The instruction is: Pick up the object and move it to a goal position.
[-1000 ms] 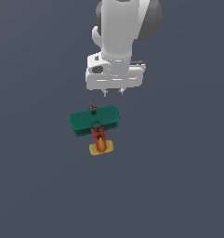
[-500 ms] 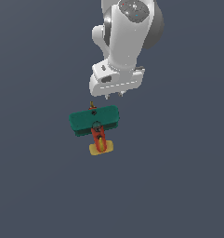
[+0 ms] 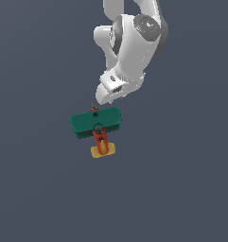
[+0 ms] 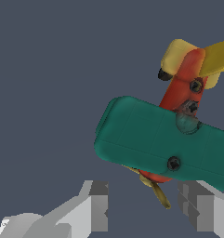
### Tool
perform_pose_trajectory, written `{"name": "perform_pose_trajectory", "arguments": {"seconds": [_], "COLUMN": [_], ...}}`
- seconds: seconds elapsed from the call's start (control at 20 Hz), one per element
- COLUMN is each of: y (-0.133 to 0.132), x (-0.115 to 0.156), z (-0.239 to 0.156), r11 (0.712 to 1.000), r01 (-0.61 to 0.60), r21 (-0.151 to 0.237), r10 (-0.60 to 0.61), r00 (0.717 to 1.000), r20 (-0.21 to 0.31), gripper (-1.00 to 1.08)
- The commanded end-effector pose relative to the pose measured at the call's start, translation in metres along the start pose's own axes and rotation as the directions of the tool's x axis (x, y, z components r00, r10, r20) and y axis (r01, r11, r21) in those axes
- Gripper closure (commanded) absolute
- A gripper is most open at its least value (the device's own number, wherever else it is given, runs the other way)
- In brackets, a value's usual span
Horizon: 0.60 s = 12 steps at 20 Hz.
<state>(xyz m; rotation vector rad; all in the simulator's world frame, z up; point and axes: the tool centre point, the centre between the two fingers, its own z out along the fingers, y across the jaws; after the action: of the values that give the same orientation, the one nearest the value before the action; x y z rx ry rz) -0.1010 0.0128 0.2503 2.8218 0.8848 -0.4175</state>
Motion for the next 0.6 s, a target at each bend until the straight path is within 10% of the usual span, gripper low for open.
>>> {"name": "perform_pose_trajectory", "arguments": {"seconds": [0.0, 0.55], "y": [-0.002, -0.010], "x": [-0.001, -0.003], "z": [0.005, 0.026], "r11": [0.998, 0.951], "r01": [0.059, 0.306], "r21": [-0.011, -0.032], "r10": [-0.058, -0.298], "r00": [0.998, 0.942], "r20": [0.027, 0.152], "gripper": [-0.20, -0.20]}}
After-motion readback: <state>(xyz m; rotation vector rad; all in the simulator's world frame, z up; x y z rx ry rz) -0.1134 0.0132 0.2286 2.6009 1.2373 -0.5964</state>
